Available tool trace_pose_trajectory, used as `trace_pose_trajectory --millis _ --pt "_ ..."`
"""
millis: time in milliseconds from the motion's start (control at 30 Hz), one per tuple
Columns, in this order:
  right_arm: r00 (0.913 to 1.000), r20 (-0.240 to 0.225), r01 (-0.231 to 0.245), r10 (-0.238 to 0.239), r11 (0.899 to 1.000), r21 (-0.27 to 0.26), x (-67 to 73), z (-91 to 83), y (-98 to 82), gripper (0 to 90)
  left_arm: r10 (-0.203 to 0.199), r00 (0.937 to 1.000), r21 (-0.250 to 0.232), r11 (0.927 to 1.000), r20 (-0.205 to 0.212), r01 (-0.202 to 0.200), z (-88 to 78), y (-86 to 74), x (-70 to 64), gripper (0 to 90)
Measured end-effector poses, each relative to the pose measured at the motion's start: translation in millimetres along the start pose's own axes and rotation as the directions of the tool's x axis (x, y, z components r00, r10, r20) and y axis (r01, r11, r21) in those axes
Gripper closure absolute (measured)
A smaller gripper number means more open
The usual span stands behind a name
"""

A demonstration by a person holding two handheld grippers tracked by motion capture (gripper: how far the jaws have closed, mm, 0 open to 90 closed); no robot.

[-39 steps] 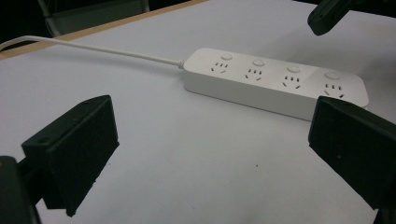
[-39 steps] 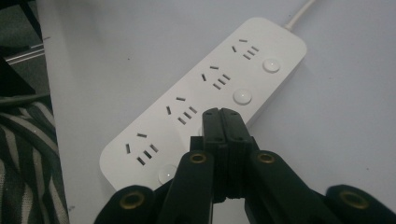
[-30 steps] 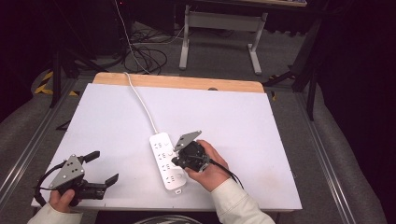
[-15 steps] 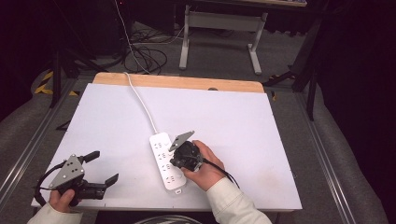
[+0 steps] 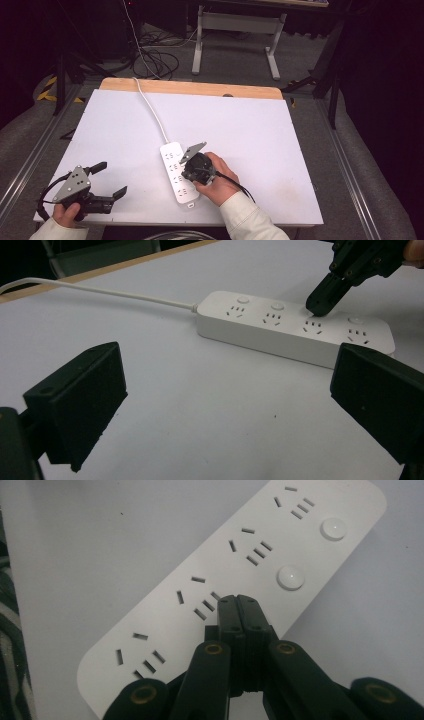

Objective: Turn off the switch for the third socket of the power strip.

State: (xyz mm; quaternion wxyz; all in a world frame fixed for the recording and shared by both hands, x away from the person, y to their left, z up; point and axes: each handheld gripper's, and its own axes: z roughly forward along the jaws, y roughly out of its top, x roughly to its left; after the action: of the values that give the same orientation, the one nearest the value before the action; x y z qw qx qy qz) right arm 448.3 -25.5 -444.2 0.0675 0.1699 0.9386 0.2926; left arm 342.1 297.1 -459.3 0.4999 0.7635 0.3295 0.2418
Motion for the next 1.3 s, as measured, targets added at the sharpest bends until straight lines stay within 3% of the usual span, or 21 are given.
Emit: trace_pose_trajectory --millis 433,1300 --pt "0.9997 0.023 0.002 -0.003 1.000 0.013 1.5 0.6 2.4 90.0 -0.001 1.0000 -0.001 1.0000 0.001 0.001 0.0 0.0 -0.1 2.0" --pt "0.9997 0.008 -0.022 0.021 0.999 0.027 -0.4 1.6 2.3 90.0 -0.001 1.0000 0.002 1.0000 0.001 0.001 0.4 0.0 -0.5 2.0"
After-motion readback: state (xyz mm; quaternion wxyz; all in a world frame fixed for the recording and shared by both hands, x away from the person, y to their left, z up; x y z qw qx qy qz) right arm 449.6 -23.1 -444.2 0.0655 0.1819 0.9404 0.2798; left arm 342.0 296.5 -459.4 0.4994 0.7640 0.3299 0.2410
